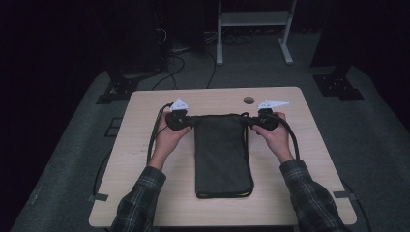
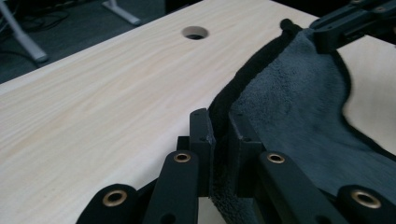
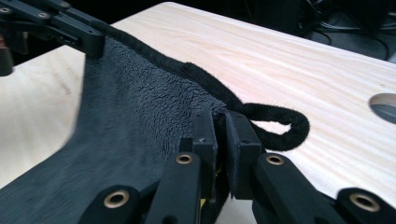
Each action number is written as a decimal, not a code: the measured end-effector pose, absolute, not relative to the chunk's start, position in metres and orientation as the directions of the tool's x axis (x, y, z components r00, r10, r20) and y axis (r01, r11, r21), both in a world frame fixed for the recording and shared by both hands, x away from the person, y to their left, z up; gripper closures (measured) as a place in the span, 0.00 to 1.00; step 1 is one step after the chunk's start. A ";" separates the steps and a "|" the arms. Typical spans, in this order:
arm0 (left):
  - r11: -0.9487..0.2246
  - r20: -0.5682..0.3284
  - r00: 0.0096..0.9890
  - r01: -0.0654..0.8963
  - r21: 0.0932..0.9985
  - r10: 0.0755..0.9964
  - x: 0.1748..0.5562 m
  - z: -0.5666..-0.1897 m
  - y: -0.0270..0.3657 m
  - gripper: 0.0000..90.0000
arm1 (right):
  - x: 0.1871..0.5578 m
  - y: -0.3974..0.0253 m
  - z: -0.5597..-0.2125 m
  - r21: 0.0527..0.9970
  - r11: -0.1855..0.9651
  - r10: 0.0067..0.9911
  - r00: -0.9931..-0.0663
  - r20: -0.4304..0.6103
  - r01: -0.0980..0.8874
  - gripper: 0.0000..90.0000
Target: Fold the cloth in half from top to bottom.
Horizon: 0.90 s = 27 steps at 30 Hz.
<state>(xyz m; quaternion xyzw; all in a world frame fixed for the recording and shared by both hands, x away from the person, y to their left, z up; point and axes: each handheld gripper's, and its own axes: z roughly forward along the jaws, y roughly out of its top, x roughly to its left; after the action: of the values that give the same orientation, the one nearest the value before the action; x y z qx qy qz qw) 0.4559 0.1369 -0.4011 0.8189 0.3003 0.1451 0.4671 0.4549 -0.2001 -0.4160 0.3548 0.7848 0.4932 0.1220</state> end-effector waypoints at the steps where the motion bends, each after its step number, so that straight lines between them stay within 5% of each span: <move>1: -0.384 -0.046 0.782 0.355 0.853 0.621 0.453 -0.401 0.138 0.91 | 0.451 -0.201 -0.417 0.863 0.263 0.669 -0.726 0.159 0.431 0.92; 27: -0.385 -0.192 0.826 0.435 0.814 0.530 0.379 -0.431 0.151 0.91 | 0.378 -0.205 -0.443 0.838 0.342 0.569 -0.803 0.176 0.425 0.91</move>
<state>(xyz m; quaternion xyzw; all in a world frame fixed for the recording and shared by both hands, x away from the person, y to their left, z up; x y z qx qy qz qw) 0.3786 0.1509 -0.4311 0.8307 0.2904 0.0498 0.4724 0.3777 -0.2045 -0.4429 0.3047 0.8157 0.4862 0.0740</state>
